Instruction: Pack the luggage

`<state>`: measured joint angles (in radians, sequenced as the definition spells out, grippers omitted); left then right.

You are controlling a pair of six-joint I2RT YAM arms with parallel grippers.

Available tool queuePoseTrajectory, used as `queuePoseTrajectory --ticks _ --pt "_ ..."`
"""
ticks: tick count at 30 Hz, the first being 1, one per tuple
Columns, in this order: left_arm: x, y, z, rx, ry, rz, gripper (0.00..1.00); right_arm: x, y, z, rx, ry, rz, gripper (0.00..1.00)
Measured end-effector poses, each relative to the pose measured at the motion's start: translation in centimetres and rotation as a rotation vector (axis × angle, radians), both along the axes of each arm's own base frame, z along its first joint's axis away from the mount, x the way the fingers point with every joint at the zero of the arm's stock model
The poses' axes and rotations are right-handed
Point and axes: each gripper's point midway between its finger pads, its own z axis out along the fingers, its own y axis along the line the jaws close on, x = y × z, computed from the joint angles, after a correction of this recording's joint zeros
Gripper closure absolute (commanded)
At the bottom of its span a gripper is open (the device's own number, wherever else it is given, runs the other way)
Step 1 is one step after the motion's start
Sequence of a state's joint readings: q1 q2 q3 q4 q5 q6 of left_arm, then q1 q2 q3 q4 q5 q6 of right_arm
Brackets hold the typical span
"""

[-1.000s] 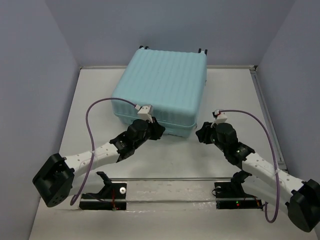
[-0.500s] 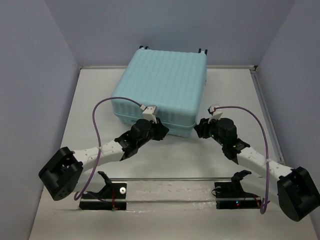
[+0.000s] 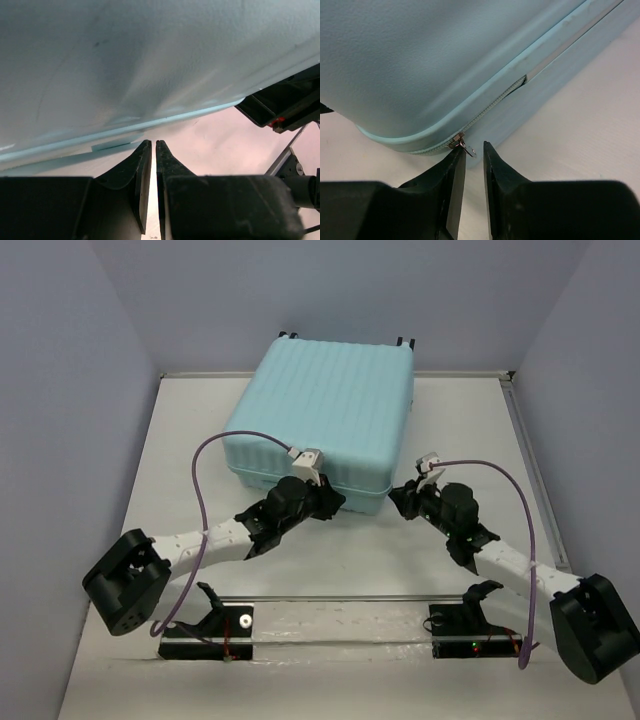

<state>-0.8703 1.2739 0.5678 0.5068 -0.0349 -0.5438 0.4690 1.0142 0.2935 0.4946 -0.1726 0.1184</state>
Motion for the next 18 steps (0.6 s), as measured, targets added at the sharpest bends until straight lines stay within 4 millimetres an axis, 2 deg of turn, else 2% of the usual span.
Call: queuePoseTrajectory --ticks 3,11,18 --pt "0.3 -0.4 0.1 0.004 -0.003 -0.002 0.8 -0.2 0.4 0.1 0.019 0.001 0.022 0.93" --pt "0.6 -1.0 0.6 -0.009 -0.013 -0.008 0.8 -0.7 0.5 0.2 0.072 0.01 0.02 0.93" --pt "0.9 -1.8 0.9 -0.006 -0.021 -0.015 0.8 -2.9 0.2 1.0 0.158 0.051 0.002 0.93"
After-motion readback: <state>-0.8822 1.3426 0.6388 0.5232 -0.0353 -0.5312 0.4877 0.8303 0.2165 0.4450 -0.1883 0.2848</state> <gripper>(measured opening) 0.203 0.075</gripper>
